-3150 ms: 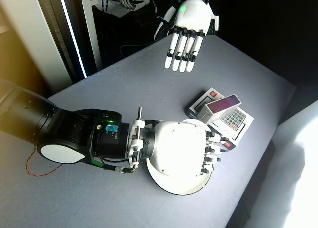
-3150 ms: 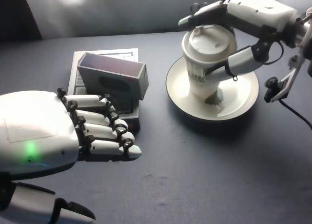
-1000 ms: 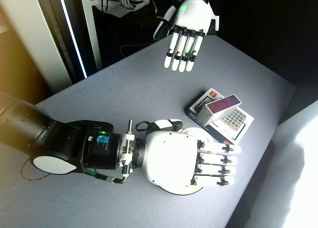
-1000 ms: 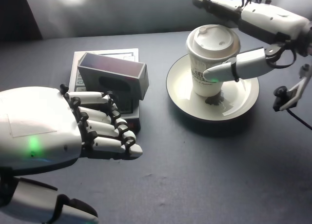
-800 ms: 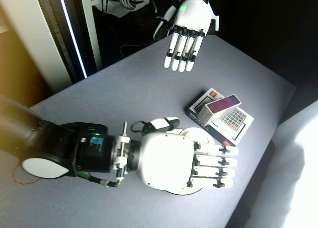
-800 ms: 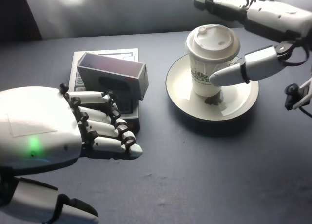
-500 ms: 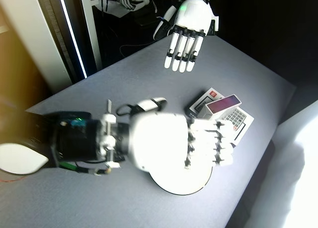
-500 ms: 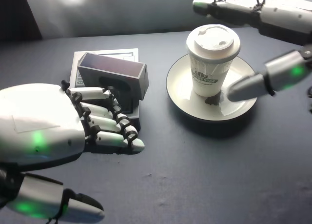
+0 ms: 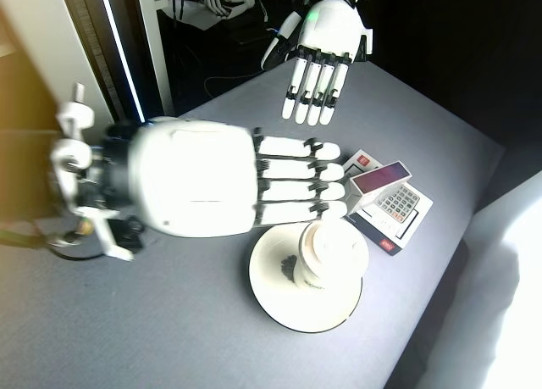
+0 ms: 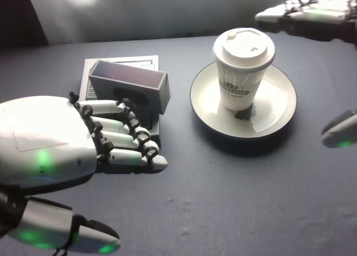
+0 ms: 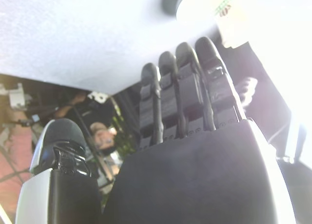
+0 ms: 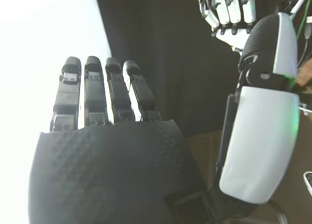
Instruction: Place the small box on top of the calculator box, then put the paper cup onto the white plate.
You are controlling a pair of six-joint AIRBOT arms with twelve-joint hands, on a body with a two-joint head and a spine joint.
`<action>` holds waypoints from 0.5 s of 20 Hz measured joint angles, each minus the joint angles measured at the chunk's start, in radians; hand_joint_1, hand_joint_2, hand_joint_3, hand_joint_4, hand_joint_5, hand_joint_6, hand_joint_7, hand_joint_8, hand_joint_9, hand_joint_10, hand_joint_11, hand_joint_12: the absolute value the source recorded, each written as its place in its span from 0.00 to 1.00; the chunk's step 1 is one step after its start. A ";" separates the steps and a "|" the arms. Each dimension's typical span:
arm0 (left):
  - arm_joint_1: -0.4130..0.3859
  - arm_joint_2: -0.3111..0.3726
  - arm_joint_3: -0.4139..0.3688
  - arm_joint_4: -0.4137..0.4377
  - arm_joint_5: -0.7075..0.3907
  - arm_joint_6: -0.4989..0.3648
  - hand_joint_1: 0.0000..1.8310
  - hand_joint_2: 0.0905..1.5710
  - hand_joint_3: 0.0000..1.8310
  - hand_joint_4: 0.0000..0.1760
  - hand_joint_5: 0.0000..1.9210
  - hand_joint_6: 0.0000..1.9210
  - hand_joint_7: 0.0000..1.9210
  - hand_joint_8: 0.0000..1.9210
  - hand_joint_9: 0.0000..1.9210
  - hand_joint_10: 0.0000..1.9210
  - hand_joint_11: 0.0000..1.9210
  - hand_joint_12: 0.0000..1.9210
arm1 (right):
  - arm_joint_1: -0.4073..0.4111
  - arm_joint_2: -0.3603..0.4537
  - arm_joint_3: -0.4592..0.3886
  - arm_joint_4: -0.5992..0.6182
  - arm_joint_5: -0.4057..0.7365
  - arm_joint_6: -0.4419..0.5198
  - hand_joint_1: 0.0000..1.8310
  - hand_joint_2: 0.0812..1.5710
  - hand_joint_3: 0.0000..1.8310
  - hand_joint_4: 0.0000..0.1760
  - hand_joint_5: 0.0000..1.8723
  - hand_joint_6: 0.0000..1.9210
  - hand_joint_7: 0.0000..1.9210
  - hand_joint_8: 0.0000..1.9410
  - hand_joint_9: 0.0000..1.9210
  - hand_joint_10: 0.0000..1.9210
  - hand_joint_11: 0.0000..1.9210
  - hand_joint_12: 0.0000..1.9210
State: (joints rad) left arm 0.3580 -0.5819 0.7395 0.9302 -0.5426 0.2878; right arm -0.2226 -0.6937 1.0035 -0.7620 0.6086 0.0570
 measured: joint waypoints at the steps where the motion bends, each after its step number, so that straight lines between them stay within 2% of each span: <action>1: 0.000 0.000 0.000 -0.002 0.000 0.001 0.06 0.76 0.00 0.00 0.16 0.00 0.17 0.00 0.15 0.00 0.00 0.34 | -0.003 0.015 -0.014 -0.026 -0.005 0.018 0.35 0.47 0.00 0.00 0.00 0.00 0.00 0.00 0.00 0.00 0.00 0.00; 3: -0.003 0.000 0.000 -0.006 0.003 0.003 0.07 0.76 0.00 0.00 0.16 0.00 0.17 0.00 0.15 0.00 0.00 0.33 | 0.001 0.031 -0.037 -0.183 -0.032 0.154 0.38 0.48 0.00 0.00 0.00 0.00 0.00 0.00 0.00 0.00 0.00 0.00; 4: -0.003 0.000 0.000 -0.008 0.003 0.003 0.07 0.76 0.00 0.00 0.16 0.00 0.17 0.00 0.15 0.00 0.00 0.33 | 0.001 0.031 -0.047 -0.198 -0.047 0.168 0.38 0.49 0.00 0.00 0.00 0.00 0.00 0.00 0.00 0.00 0.00 0.00; 7: -0.003 0.000 0.000 -0.017 0.004 0.005 0.05 0.76 0.00 0.00 0.15 0.00 0.16 0.00 0.14 0.00 0.00 0.31 | 0.001 0.035 -0.045 -0.113 -0.075 0.171 0.39 0.48 0.00 0.00 0.00 0.00 0.00 0.00 0.00 0.00 0.00 0.00; 10: -0.003 0.000 0.000 -0.023 0.004 0.011 0.05 0.76 0.00 0.00 0.15 0.00 0.16 0.00 0.14 0.00 0.00 0.31 | 0.001 0.041 -0.058 -0.130 -0.104 0.171 0.39 0.48 0.00 0.00 0.00 0.00 0.00 0.00 0.00 0.00 0.00 0.00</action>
